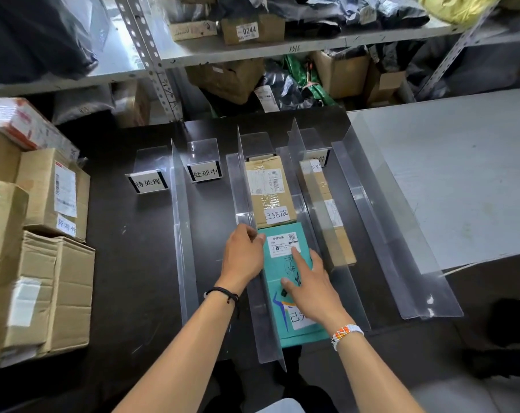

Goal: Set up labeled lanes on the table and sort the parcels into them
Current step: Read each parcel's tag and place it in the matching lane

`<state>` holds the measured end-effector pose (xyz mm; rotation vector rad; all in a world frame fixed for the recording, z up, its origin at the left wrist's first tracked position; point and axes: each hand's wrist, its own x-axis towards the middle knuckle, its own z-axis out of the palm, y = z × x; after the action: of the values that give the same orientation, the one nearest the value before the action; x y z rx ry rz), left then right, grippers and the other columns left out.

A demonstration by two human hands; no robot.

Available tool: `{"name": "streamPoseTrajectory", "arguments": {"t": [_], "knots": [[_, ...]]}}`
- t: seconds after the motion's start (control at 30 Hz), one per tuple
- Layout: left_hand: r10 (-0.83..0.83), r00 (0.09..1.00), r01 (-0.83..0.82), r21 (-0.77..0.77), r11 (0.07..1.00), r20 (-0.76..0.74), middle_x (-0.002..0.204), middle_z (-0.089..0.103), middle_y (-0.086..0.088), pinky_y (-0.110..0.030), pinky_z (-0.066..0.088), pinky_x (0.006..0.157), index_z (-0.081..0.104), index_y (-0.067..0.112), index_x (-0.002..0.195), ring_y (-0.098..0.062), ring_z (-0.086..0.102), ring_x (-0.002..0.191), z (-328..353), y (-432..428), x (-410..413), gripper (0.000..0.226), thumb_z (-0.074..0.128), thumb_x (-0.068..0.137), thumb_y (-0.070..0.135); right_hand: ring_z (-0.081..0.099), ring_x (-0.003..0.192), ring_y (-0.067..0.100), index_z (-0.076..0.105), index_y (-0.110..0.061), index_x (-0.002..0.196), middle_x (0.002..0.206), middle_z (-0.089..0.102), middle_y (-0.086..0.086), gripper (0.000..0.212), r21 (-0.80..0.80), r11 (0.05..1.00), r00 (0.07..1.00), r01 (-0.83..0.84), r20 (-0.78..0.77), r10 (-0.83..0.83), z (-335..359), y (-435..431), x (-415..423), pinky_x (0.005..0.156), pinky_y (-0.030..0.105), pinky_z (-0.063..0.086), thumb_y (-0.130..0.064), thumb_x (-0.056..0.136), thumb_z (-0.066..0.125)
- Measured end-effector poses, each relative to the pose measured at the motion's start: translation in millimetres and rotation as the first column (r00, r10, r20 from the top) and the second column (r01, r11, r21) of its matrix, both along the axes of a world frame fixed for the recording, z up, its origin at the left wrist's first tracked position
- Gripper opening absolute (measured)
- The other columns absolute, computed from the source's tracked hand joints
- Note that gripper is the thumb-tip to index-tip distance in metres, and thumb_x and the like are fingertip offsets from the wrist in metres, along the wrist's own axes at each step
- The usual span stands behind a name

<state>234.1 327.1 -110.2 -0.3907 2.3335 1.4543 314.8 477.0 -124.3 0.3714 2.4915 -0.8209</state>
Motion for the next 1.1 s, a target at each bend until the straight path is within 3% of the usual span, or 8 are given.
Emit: {"name": "streamPoseTrajectory", "arguments": {"t": [0.13,0.2,0.33,0.47,0.57,0.8,0.93,1.1], "knots": [[-0.02,1.0,0.02,-0.034,0.999,0.008,0.109,0.067,0.004,-0.025,0.062,0.063,0.052,0.019,0.103,-0.011,0.073,0.098,-1,0,1,0.015,0.056,0.107,0.033,0.041,0.146,0.021,0.005,-0.043,0.164,0.171,0.0,-0.008,0.08,-0.032,0.999,1.0,0.012,0.008,-0.012,3,-1,-5,0.103,0.045,0.056,-0.051,0.103,0.056],[-0.044,0.998,0.042,-0.068,0.997,-0.033,0.112,0.063,0.005,-0.028,0.062,0.072,0.054,0.02,0.105,-0.012,0.069,0.104,3,-1,1,0.015,0.056,0.106,0.035,0.032,0.152,0.025,0.006,-0.04,0.165,0.173,-0.002,-0.005,0.078,0.04,0.999,1.0,-0.018,-0.017,0.019,10,-4,-10,0.117,0.052,0.04,-0.054,0.104,0.053],[-0.089,0.964,0.028,-0.236,0.971,-0.251,0.121,0.054,0.006,-0.026,0.038,0.098,0.058,0.018,0.122,-0.011,0.046,0.118,22,-21,-2,0.027,0.051,0.107,0.039,0.021,0.156,0.022,0.012,-0.036,0.165,0.173,0.004,-0.005,0.072,0.092,0.995,0.96,-0.049,-0.271,0.073,41,-23,-32,0.123,0.051,0.024,-0.056,0.105,0.046],[-0.05,0.875,-0.143,-0.355,0.924,-0.481,0.135,0.058,0.002,-0.031,0.031,0.11,0.061,0.015,0.131,-0.016,0.043,0.132,55,-66,-8,0.033,0.053,0.105,0.035,0.019,0.158,0.019,0.026,-0.03,0.164,0.174,0.016,-0.003,0.067,0.034,0.993,0.85,-0.111,-0.514,0.113,83,-76,-66,0.126,0.051,0.022,-0.05,0.105,0.051],[0.013,0.788,-0.301,-0.367,0.88,-0.616,0.136,0.06,-0.002,-0.039,0.038,0.111,0.064,0.014,0.129,-0.02,0.046,0.134,79,-115,-9,0.033,0.049,0.104,0.03,0.029,0.155,0.019,0.039,-0.024,0.16,0.171,0.028,0.0,0.058,-0.011,0.971,0.749,-0.24,-0.639,0.178,104,-137,-85,0.121,0.047,0.03,-0.038,0.106,0.056],[0.201,0.634,-0.616,-0.329,0.716,-0.747,0.117,0.071,-0.005,-0.039,0.045,0.102,0.071,0.012,0.112,-0.026,0.061,0.113,112,-262,23,0.027,0.052,0.096,0.02,0.036,0.151,0.017,0.035,-0.025,0.162,0.168,0.032,-0.003,0.057,-0.24,0.817,0.756,-0.524,-0.573,0.317,119,-289,-83,0.121,0.042,0.035,-0.038,0.108,0.051],[0.361,0.687,-0.682,-0.388,0.62,-0.63,0.121,0.071,-0.01,-0.036,0.045,0.1,0.07,0.011,0.12,-0.031,0.063,0.114,117,-356,55,0.028,0.056,0.096,0.016,0.052,0.137,0.021,0.024,-0.028,0.165,0.163,0.037,-0.002,0.073,-0.366,0.749,0.815,-0.553,-0.424,0.395,113,-358,-70,0.114,0.046,0.044,-0.048,0.103,0.057],[0.363,0.902,-0.431,-0.485,0.761,-0.232,0.151,0.057,-0.009,-0.04,0.043,0.108,0.051,0.02,0.15,-0.032,0.054,0.136,118,-403,60,0.046,0.052,0.105,0.031,0.063,0.117,0.016,0.041,-0.047,0.141,0.14,0.06,-0.012,0.062,-0.543,0.759,0.933,-0.359,-0.221,0.283,102,-412,-71,0.103,0.052,0.054,-0.062,0.087,0.067]]}}
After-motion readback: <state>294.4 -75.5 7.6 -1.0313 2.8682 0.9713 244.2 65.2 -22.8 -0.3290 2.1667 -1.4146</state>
